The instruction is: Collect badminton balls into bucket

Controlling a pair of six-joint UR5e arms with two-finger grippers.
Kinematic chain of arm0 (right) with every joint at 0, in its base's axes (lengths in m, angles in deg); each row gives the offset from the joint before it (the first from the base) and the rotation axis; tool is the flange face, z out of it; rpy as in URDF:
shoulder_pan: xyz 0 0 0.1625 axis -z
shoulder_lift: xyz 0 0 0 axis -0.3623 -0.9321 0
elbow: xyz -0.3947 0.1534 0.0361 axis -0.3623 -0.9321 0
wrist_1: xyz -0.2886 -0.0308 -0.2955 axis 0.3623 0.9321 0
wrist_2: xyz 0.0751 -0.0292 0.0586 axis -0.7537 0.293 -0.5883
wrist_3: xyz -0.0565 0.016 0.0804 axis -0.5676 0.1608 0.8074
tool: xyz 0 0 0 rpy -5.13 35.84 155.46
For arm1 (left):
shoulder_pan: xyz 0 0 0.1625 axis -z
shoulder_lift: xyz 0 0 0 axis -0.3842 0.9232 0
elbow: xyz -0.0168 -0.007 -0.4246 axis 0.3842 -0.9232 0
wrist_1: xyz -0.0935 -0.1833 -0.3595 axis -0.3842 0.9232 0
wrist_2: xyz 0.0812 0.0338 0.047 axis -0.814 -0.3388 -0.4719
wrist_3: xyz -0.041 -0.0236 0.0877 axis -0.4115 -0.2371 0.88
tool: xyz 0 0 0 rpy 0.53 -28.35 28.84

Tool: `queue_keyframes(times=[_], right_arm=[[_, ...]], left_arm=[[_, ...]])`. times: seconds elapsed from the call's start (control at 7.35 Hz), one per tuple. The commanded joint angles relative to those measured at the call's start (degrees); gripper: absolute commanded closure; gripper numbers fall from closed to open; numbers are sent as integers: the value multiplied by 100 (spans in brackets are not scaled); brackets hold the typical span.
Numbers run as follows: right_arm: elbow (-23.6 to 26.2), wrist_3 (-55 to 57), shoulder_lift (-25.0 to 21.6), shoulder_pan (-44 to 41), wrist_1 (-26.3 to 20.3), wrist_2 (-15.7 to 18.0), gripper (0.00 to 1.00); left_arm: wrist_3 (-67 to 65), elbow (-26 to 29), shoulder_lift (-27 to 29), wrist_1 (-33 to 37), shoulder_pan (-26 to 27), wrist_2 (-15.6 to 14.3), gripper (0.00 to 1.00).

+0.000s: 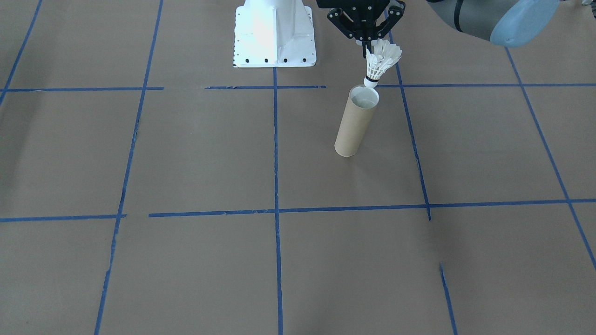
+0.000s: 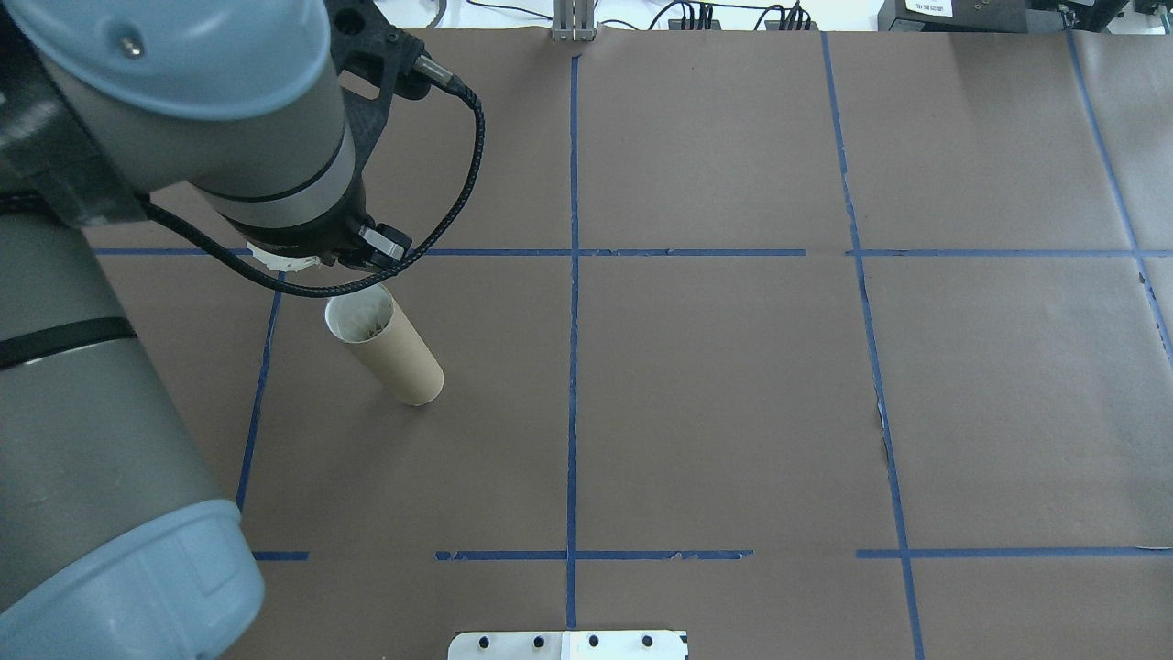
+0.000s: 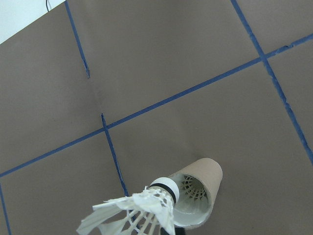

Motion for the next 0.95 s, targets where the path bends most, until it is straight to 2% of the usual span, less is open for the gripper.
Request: queue_keyframes(times=[0.0,0.82], right_arm=[[0,0,0,0,0,0,0],[0,0,0,0,0,0,0]], left_arm=[[610,578,226,-34,-1,-29,100],[868,668,-98,-34,-9,50,100]])
